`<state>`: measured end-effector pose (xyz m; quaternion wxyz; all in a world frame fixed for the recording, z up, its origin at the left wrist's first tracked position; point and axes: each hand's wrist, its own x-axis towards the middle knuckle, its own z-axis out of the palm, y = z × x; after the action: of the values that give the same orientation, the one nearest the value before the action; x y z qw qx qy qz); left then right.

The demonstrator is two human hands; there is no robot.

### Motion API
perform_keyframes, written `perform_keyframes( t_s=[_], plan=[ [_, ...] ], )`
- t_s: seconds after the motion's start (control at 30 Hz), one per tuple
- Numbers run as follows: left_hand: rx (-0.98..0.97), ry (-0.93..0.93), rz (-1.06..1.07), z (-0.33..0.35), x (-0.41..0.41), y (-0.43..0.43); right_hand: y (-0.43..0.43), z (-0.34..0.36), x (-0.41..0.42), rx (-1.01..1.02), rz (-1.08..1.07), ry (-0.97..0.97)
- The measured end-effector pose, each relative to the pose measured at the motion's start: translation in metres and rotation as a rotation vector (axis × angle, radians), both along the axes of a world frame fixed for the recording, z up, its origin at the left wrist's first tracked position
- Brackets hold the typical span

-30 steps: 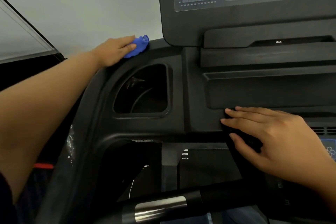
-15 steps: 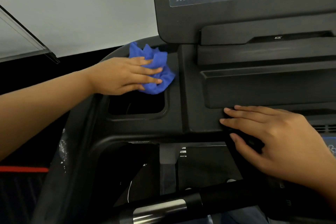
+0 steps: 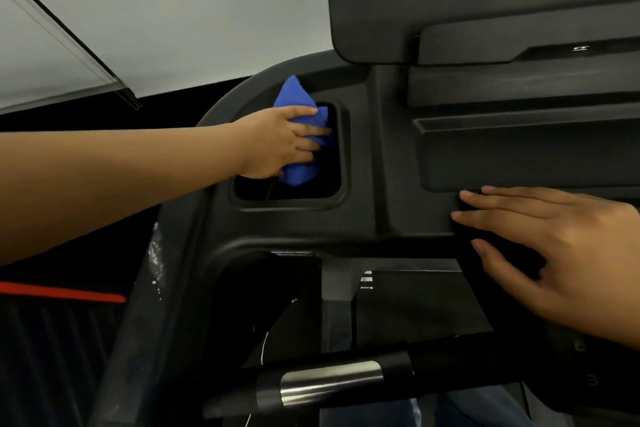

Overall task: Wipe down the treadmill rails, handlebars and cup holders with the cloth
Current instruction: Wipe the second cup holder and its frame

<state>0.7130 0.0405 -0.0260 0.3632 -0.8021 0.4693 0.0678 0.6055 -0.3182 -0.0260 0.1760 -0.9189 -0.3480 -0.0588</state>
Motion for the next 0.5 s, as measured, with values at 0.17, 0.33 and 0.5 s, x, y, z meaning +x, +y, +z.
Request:
perform_keyframes(
  t_s=[0.17,0.33,0.5],
  plan=[
    [0.092,-0.048,0.167,-0.006,-0.012,-0.007,-0.002,-0.006,0.002,0.021,0.003,0.027],
    [0.144,-0.023,0.395,-0.004,-0.038,-0.012,-0.002,-0.005,0.001,0.037,0.009,0.005],
    [0.161,0.195,0.648,0.009,-0.044,-0.027,-0.001,-0.001,-0.002,0.015,0.013,-0.052]
  ],
)
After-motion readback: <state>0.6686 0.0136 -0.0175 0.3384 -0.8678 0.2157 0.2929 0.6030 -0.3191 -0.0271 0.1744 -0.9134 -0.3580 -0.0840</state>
